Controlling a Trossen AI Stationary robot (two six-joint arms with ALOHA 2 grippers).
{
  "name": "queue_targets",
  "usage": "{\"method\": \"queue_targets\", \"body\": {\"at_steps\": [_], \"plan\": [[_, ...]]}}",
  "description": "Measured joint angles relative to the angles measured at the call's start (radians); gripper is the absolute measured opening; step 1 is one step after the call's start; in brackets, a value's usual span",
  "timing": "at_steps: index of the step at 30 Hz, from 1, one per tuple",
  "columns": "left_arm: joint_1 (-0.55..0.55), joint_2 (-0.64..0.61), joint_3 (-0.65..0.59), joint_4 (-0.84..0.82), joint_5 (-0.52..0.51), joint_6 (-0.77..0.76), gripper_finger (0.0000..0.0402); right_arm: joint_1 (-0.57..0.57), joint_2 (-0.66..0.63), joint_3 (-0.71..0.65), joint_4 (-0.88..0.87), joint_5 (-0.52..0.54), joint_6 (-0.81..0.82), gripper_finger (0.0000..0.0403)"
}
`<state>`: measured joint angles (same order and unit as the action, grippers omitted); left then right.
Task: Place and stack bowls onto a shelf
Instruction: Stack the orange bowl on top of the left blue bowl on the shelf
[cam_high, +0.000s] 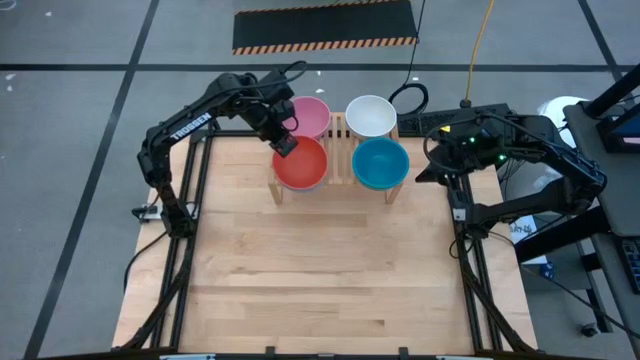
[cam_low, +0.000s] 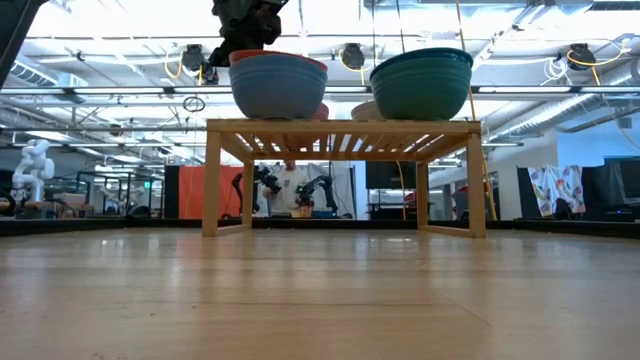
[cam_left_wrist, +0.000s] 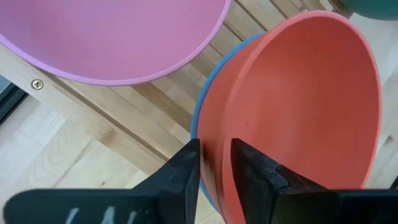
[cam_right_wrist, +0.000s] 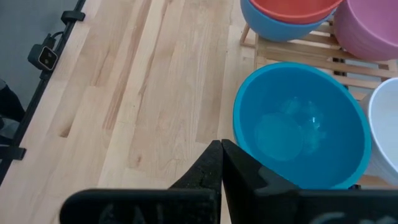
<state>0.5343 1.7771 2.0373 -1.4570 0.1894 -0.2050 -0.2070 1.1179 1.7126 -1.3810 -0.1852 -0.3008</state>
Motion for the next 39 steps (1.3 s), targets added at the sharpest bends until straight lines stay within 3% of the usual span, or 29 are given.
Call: {"method": "queue_targets", "body": {"at_steps": [26,39], "plan": [[-0.007,-0.092,0.001,0.091,-0.045,0.047,0.0097,0.0,0.0,0.0,0.016,0.0,0.0,0.0],[-0.065,-0.089,0.001,0.127,-0.034,0.211,0.0097,0.0,0.0,0.0,0.016,0.0,0.0,0.0]]}}
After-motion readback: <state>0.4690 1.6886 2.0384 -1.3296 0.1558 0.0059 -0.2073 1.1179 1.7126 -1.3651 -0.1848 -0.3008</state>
